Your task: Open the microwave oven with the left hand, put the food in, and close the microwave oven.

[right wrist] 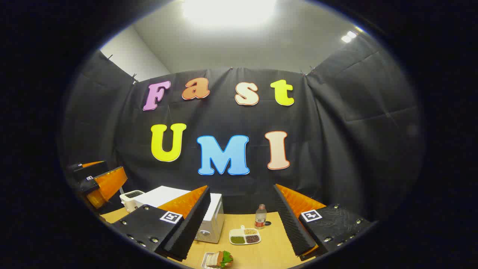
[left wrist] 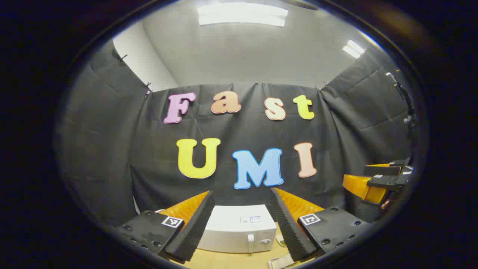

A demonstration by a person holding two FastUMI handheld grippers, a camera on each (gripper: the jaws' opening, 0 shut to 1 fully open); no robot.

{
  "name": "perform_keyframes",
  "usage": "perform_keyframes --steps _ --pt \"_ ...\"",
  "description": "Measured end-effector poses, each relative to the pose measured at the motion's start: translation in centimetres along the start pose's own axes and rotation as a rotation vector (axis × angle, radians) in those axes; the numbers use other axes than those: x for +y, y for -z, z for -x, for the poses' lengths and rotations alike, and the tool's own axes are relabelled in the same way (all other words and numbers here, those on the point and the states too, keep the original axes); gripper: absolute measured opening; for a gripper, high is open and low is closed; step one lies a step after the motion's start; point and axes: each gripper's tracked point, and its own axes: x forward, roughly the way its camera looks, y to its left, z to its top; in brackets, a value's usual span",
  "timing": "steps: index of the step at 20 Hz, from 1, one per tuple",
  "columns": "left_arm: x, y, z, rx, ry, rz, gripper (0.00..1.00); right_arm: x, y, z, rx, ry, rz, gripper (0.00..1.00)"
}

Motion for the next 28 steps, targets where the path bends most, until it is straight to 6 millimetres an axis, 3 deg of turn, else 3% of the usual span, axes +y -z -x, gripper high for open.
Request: perform_keyframes --steps 2,3,4,9,17,21,27,28 --pt "0.1 0.6 -0.3 0.016 -0.014 0.008 0.93 -0.3 0.2 -0.9 0.003 -0.005 -0.003 0.99" --pt "0.1 0.8 -0.5 0.023 -0.011 0.011 0.93 -0.3 0.4 -1.1 0.005 -0.003 -0.001 0.99" --pt "0.3 0.8 -0.7 0.024 -0.009 0.011 1.0 -0.2 0.2 -1.2 -0.001 -0.003 -0.005 0.99" --pt "1.7 1.0 -2.5 0.015 0.027 0.011 0.99 1.0 0.2 -1.9 -0.006 0.027 -0.027 0.99" --pt "2.2 4.0 -5.4 0.03 0.055 0.026 0.99 0.9 1.3 -3.2 -0.006 0.082 -0.003 0.99" --pt "1.8 7.8 -6.7 0.057 0.069 0.029 0.99 0.9 2.5 -3.7 0.009 0.085 -0.002 0.99" --pt "0.2 17.2 -8.6 0.187 0.093 0.014 1.0 1.2 5.0 -4.6 0.07 0.068 0.036 0.99" --pt "-0.3 18.7 -9.0 0.204 0.103 0.011 0.96 1.2 5.2 -4.6 0.075 0.065 0.042 0.99"
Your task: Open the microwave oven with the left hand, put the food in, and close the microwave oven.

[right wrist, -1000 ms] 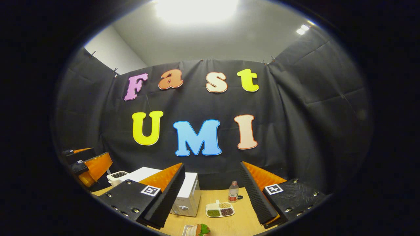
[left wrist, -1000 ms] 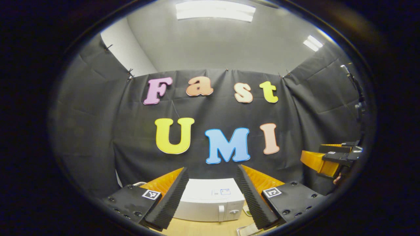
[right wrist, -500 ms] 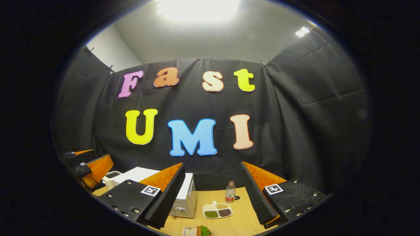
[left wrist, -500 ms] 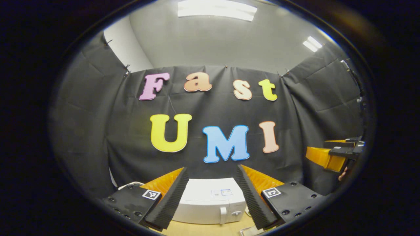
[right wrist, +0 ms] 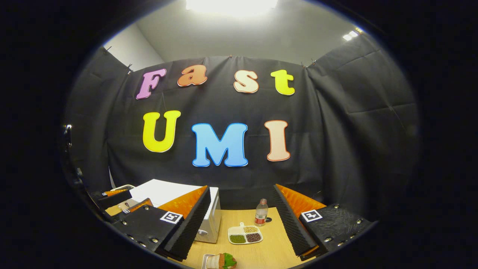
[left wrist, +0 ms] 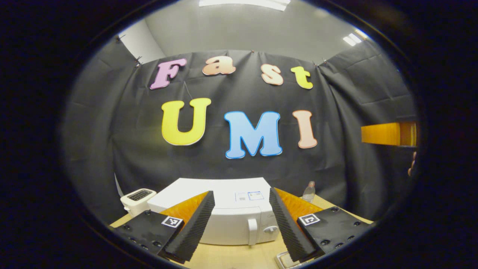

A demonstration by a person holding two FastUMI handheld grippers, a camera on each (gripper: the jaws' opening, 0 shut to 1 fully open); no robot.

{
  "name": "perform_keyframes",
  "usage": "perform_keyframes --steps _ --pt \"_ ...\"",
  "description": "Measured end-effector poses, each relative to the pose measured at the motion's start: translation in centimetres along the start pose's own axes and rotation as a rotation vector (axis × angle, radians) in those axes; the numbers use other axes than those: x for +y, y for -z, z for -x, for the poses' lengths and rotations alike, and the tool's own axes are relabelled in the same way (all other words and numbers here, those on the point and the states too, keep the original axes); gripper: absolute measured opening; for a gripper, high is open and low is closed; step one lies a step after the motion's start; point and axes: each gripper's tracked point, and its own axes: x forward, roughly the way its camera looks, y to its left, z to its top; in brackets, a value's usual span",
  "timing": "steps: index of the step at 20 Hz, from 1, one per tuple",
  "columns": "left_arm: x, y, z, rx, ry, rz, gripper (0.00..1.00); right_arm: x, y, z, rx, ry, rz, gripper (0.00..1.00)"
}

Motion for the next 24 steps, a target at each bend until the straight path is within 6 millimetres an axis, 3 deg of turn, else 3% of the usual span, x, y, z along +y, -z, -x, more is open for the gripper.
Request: perform_keyframes --steps 3,9,10,13,14,16,18,21,23,24 --pt "-1.5 4.2 -2.2 0.052 0.053 -0.004 0.95 -0.3 0.9 -0.7 0.016 -0.008 0.022 1.0" --pt "-1.4 12.9 -6.0 0.216 0.032 0.013 0.94 -1.1 2.8 -1.9 0.067 0.009 0.038 1.0" --pt "-1.6 13.9 -6.7 0.233 0.04 0.02 1.0 -1.3 3.3 -2.1 0.08 0.013 0.049 0.99" --pt "-1.8 17.5 -8.2 0.294 0.037 0.014 0.99 -2.1 4.8 -2.5 0.123 0.025 0.073 0.99" --pt "-1.9 18.2 -8.6 0.308 0.037 0.016 0.93 -2.3 5.1 -2.5 0.133 0.029 0.076 1.0" --pt "-1.9 19.4 -9.4 0.317 0.031 0.007 0.92 -2.7 5.6 -2.7 0.149 0.04 0.085 1.0" --pt "-1.9 19.9 -10.2 0.318 0.031 0.007 0.81 -2.7 6.1 -2.9 0.171 0.045 0.093 0.99" --pt "-3.6 20.6 -10.4 0.336 0.079 0.015 0.61 -2.1 6.1 -3.0 0.181 0.04 0.087 1.0" --pt "-3.4 20.5 -10.4 0.338 0.068 -0.033 0.34 -1.9 5.9 -3.1 0.176 0.04 0.085 1.0" --pt "-3.4 20.6 -10.2 0.342 0.063 -0.016 0.31 -1.8 5.8 -3.1 0.175 0.038 0.085 1.0"
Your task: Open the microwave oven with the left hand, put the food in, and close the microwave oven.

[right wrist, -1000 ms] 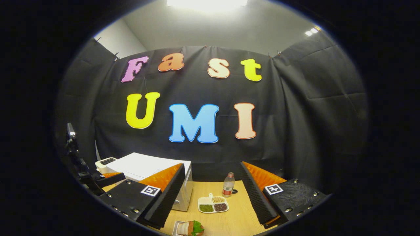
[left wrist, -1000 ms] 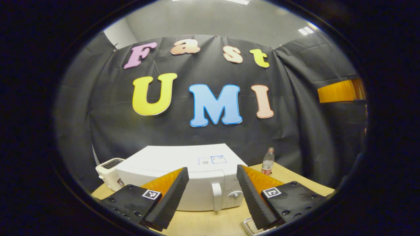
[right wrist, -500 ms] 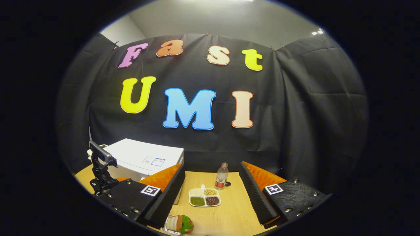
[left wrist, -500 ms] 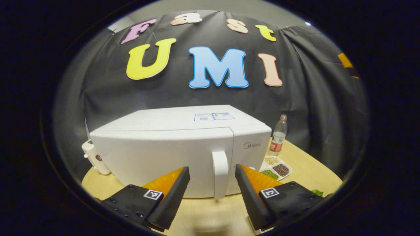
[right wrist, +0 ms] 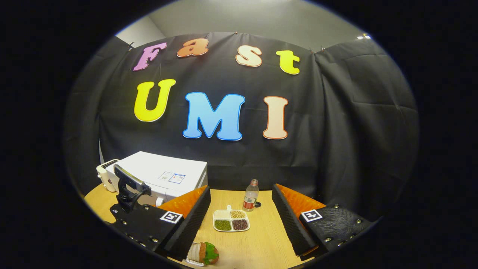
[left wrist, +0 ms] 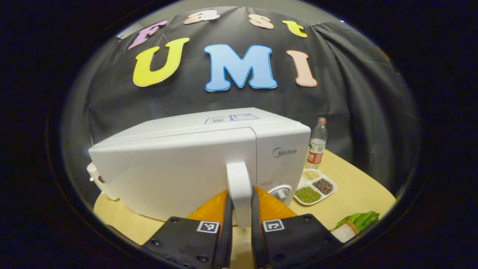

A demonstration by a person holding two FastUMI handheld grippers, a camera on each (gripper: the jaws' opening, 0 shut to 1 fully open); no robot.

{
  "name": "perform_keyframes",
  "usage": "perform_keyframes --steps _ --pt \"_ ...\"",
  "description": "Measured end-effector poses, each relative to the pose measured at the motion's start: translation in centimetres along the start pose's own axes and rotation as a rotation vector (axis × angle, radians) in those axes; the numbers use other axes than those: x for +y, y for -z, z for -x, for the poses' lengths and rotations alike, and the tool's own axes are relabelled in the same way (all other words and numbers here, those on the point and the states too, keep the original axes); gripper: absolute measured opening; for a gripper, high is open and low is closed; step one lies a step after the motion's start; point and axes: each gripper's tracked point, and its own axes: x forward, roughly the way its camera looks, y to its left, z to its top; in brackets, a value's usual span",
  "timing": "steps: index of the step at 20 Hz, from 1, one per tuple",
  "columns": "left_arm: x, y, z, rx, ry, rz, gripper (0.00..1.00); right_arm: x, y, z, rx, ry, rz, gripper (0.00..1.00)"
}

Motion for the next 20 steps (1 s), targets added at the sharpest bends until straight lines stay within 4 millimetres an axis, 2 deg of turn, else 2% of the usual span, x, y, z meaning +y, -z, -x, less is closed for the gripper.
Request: perform_keyframes --steps 1,2,3,4,9,14,15,18,20 --pt "-0.1 0.1 -0.1 0.013 0.005 0.024 0.31 0.1 0.1 0.1 -0.001 -0.002 0.002 1.0" --pt "0.0 0.2 0.0 0.023 0.012 0.032 0.18 0.2 0.1 0.1 -0.001 -0.002 0.004 1.0" --pt "-0.1 0.0 0.2 0.031 0.021 0.035 0.19 0.3 0.2 0.1 0.0 -0.003 0.003 1.0" --pt "0.0 0.2 0.1 0.042 0.027 0.028 0.07 0.4 0.1 0.1 0.002 -0.006 -0.002 1.0" --pt "-0.1 -0.1 0.3 0.075 0.067 0.041 0.07 0.7 0.3 0.5 0.006 -0.018 -0.028 1.0" --pt "-0.2 0.2 0.5 0.087 0.089 0.043 0.06 0.1 0.0 1.3 -0.008 -0.008 -0.012 1.0" --pt "-0.2 0.5 1.4 0.092 0.085 0.048 0.06 -0.1 0.1 1.5 -0.008 -0.003 -0.009 1.0" --pt "0.2 2.2 6.0 0.071 0.095 0.018 0.06 -0.6 0.2 2.0 -0.007 0.011 -0.006 1.0" --pt "0.7 2.9 7.9 0.076 0.119 0.015 0.06 -0.1 0.6 2.1 -0.001 -0.003 -0.014 0.99"
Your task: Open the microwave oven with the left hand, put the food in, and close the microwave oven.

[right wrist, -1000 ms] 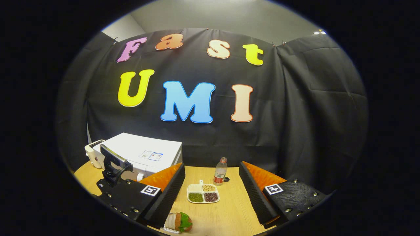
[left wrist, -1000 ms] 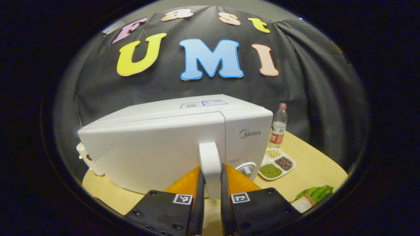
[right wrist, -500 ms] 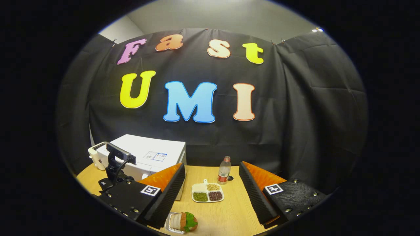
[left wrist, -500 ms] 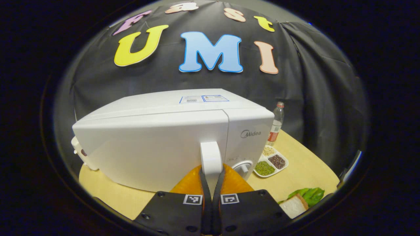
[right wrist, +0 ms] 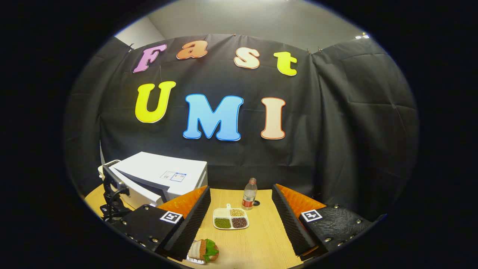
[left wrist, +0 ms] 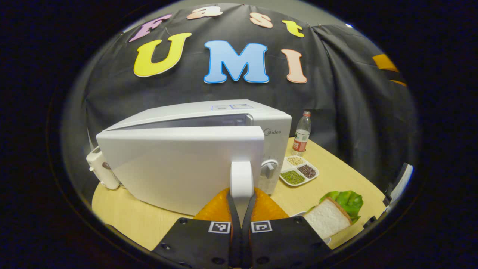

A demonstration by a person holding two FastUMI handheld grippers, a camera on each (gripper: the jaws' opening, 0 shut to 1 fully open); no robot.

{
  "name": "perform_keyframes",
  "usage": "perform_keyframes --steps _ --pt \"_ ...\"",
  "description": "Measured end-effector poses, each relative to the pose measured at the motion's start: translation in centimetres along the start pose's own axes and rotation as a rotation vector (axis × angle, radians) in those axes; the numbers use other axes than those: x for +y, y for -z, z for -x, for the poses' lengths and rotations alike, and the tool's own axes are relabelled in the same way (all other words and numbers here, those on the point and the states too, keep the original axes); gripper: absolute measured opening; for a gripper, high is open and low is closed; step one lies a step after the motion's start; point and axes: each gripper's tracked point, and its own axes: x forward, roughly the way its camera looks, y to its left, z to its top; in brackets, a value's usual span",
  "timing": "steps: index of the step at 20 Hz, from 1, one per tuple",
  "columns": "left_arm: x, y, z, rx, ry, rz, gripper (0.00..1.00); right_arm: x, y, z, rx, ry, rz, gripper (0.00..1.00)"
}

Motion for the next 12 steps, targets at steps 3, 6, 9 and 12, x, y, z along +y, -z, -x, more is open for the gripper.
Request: perform_keyframes --steps 3,6,9,12 --pt "0.3 1.0 2.1 0.013 0.04 -0.027 0.06 1.4 0.0 0.3 0.002 -0.027 -0.007 1.0" --pt "1.0 2.5 5.3 0.026 0.093 -0.036 0.06 3.7 0.0 1.2 0.001 -0.067 -0.027 1.0" --pt "2.4 4.2 9.1 0.042 0.127 -0.076 0.06 5.9 0.9 2.4 0.018 -0.091 -0.045 1.0" --pt "4.3 5.6 12.3 0.057 0.145 -0.074 0.06 8.2 1.8 3.5 0.033 -0.105 -0.059 0.99"
